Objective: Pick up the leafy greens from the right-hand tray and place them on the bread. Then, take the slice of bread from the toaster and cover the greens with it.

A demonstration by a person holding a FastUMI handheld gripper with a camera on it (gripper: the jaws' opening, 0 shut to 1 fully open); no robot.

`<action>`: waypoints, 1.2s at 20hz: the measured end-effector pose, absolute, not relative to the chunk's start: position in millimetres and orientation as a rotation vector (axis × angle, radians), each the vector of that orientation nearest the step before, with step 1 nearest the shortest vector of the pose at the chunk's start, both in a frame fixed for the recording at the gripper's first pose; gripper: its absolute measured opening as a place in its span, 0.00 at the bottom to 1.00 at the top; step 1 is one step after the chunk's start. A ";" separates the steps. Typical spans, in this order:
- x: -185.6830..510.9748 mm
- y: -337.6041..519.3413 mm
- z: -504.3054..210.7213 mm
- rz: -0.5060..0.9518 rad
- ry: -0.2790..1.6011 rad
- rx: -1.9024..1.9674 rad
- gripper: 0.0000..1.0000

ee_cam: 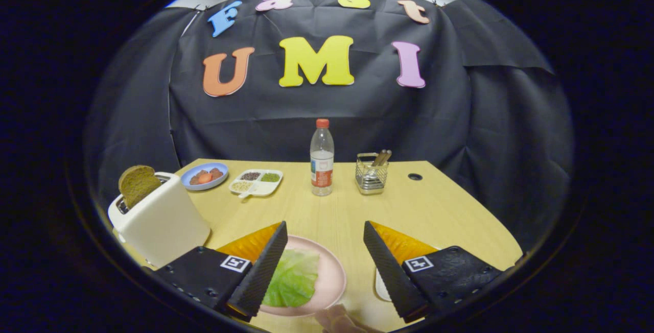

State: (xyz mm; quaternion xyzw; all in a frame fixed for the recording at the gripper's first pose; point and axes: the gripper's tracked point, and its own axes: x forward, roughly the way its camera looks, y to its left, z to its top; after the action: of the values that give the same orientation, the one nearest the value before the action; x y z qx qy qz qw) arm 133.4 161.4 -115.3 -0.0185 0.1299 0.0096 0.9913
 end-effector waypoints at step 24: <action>85.1 375.4 -15.4 0.291 0.324 0.010 0.93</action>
State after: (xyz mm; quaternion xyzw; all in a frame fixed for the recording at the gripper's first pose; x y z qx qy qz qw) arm 85.1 375.4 -15.4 0.0049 0.1609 0.1446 0.9763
